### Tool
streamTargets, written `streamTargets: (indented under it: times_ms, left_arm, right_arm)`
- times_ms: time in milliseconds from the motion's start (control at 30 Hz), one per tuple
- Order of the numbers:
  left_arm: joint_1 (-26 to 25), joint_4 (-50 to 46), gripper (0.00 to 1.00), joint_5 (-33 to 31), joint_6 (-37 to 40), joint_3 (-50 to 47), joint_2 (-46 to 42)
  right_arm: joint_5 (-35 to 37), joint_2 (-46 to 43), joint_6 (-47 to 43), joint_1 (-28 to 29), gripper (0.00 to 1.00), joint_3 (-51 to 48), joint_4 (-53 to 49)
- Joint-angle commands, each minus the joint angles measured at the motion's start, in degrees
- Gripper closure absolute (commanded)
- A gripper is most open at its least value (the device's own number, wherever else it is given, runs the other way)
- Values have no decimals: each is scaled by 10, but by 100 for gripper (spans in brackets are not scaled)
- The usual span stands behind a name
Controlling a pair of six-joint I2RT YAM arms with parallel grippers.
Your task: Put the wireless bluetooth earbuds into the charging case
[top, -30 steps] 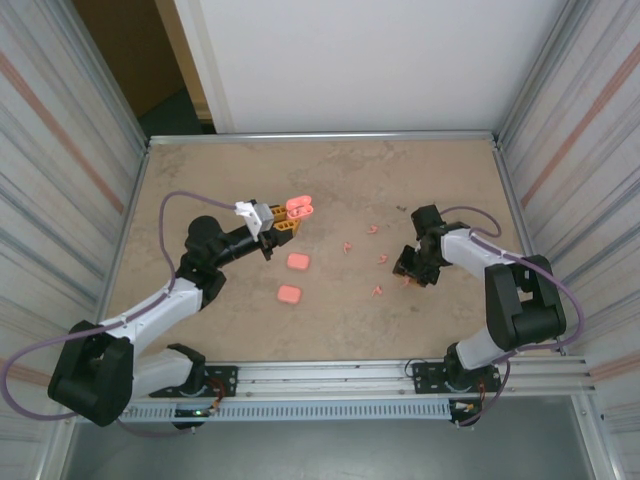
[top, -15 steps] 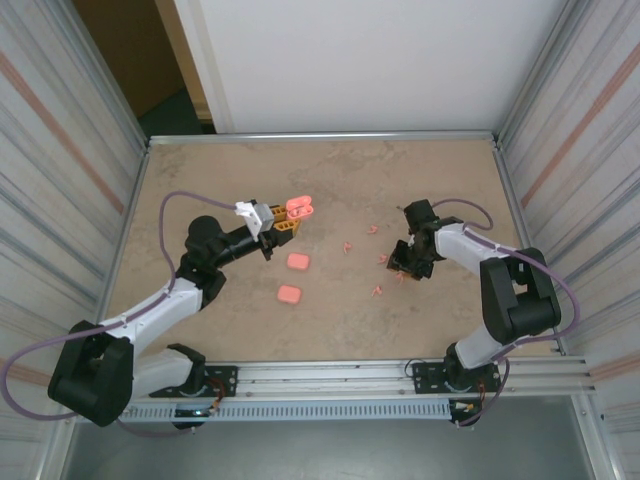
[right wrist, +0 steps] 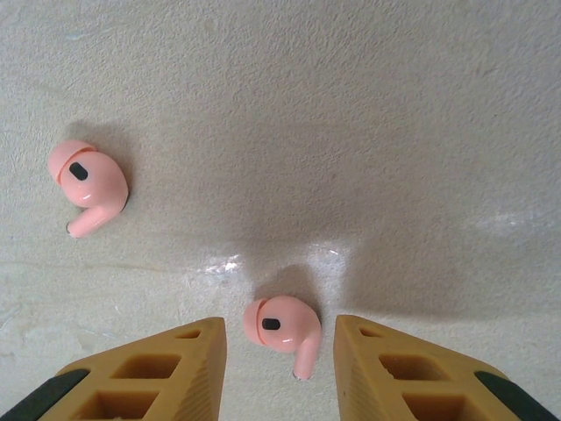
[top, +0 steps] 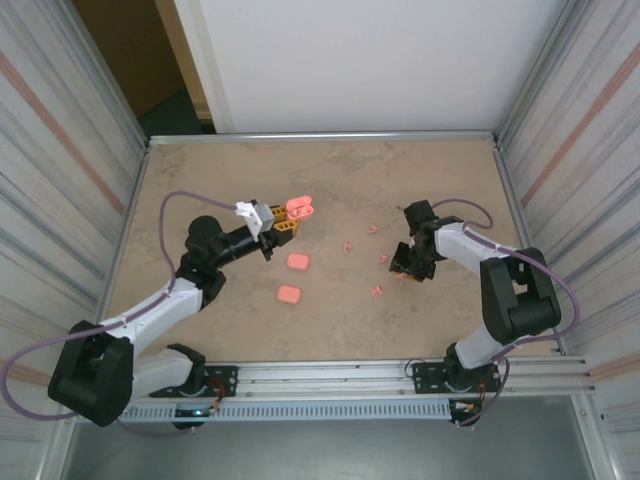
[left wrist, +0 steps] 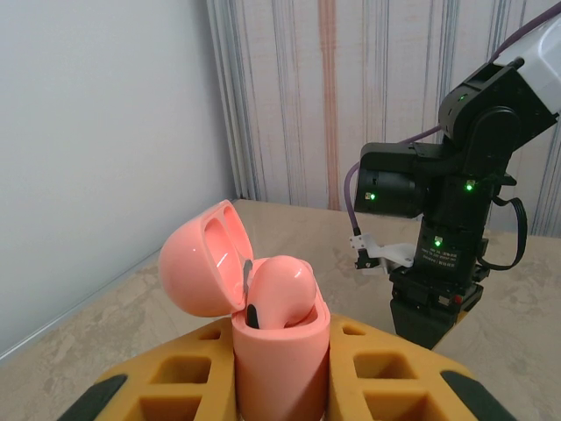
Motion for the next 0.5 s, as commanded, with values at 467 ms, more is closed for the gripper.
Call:
streamTargets:
  times_ms: [467]
  left_arm:
    - [-4, 1, 100, 5, 11, 6, -17]
  right_arm:
    - [15, 43, -14, 20, 65, 24, -3]
